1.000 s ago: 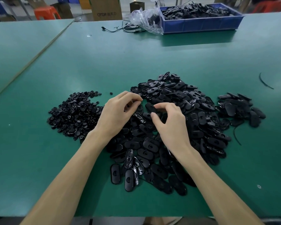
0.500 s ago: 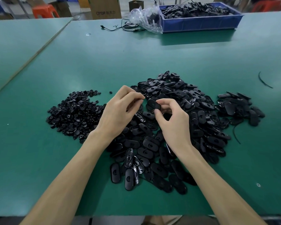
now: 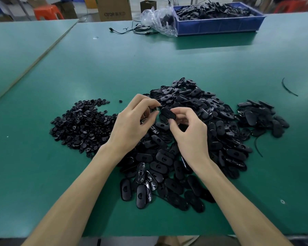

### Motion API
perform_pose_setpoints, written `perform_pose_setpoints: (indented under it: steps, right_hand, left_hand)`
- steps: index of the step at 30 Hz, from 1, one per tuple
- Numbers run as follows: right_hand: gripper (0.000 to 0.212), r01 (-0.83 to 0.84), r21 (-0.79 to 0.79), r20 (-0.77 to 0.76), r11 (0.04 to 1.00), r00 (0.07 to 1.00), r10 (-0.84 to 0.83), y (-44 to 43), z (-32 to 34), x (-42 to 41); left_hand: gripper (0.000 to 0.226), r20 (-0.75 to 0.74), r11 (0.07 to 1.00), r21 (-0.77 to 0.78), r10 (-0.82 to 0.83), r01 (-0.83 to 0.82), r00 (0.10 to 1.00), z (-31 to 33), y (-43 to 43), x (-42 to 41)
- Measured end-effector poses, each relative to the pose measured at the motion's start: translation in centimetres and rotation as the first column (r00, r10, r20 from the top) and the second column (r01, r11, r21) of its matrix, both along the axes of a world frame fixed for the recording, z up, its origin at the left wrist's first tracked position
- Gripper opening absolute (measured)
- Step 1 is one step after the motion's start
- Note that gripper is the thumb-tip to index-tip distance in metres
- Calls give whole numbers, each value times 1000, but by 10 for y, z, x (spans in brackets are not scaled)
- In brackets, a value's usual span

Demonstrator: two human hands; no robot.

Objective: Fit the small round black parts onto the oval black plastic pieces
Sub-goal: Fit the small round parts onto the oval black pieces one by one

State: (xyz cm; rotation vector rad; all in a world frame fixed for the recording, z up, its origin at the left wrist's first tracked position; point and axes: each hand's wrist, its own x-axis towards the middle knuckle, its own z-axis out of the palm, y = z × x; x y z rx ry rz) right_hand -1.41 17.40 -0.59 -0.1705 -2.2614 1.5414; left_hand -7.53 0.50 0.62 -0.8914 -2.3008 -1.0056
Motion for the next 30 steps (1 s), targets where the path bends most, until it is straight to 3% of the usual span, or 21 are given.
perform_pose_setpoints:
  steps: [30]
  right_hand:
    - [23, 3, 19, 23, 1000, 1000, -3, 0, -1, -1]
  left_hand:
    - [12, 83, 999, 16, 34, -36, 996, 3, 3, 6]
